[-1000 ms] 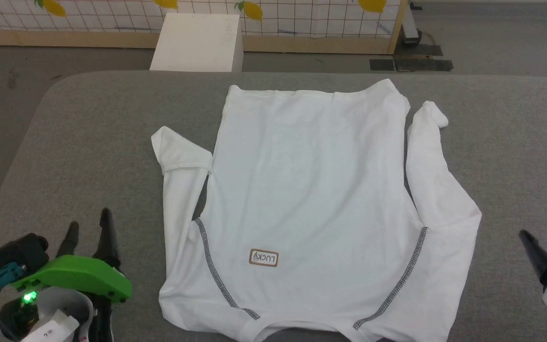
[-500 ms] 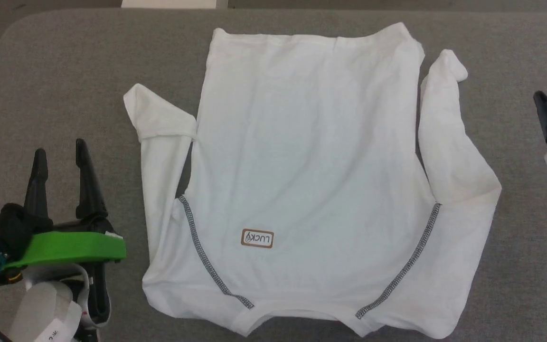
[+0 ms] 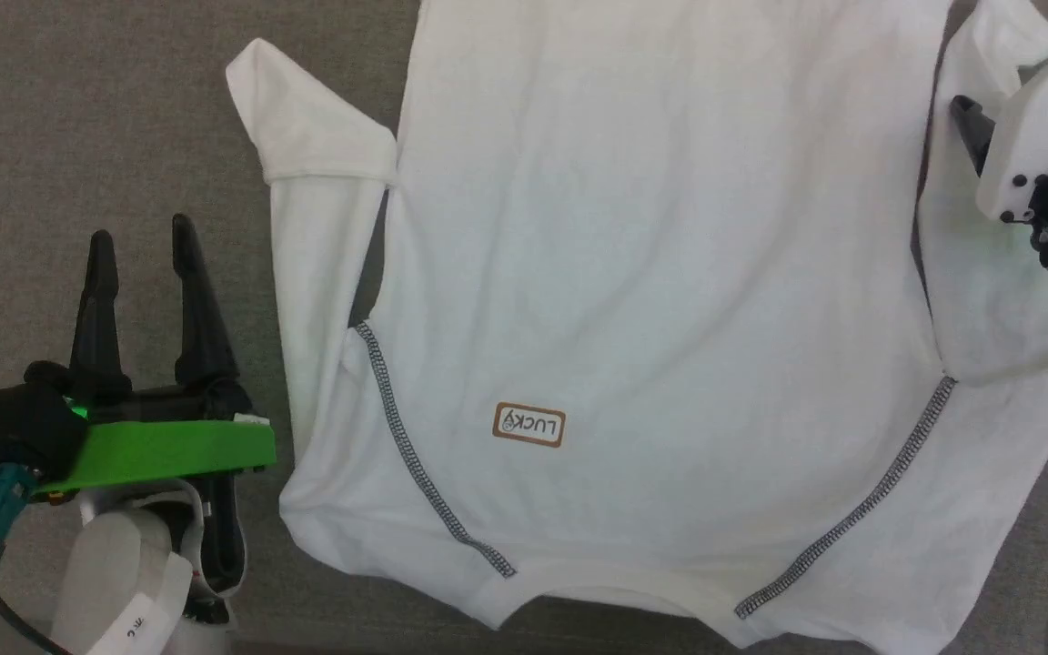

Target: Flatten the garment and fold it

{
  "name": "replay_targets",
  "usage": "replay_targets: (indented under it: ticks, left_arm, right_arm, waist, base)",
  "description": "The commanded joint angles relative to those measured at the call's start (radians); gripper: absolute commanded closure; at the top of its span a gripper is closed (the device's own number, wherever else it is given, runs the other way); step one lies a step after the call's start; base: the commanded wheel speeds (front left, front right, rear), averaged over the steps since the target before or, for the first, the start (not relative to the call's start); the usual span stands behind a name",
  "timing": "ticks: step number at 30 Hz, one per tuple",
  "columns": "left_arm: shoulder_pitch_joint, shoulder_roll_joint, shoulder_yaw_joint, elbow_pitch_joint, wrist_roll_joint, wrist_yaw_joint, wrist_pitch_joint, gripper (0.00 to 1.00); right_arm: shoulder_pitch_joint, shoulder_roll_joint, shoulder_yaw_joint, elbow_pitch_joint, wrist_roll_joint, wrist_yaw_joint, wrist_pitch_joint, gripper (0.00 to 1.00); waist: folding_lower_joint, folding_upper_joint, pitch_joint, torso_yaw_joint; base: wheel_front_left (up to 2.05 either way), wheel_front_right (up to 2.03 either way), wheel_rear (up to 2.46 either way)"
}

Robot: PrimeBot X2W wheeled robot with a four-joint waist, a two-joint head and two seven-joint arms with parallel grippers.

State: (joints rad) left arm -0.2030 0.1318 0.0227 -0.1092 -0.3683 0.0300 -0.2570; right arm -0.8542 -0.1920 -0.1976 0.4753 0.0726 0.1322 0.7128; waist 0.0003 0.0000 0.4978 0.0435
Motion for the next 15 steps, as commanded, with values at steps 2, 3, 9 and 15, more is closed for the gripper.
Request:
replay_targets:
  ticks: [2, 3, 9, 15]
  left_arm:
    - [-0.018, -0.015, 0.013, 0.006, 0.023, -0.02, -0.005, 0.0]
    - [-0.02, -0.02, 0.017, 0.009, 0.028, -0.026, -0.005, 0.0]
    - [-0.027, -0.048, 0.036, 0.047, 0.056, -0.058, -0.005, 0.0]
    - [-0.005, -0.068, 0.053, 0.079, 0.063, -0.081, -0.005, 0.0]
  right_arm:
    - [-0.023, -0.01, 0.01, 0.03, -0.012, -0.002, 0.003, 0.0]
    - [-0.027, -0.013, 0.009, 0.038, -0.013, -0.002, 0.002, 0.75]
    - [-0.019, -0.03, -0.021, 0.07, -0.018, -0.002, -0.029, 1.0]
    - [0.071, -0.081, -0.106, 0.019, 0.029, -0.002, -0.085, 1.0]
  waist:
    - [-0.0003, 0.0, 0.038, 0.042]
    - [-0.0003, 0.0, 0.038, 0.044]
    - [-0.0003, 0.0, -0.015, 0.034]
    - [-0.0003, 0.0, -0.126, 0.012]
  base:
    - [0.0, 0.0, 0.0]
    - [0.0, 0.0, 0.0]
    - [0.0, 0.0, 0.0]
    - [0.0, 0.0, 0.0]
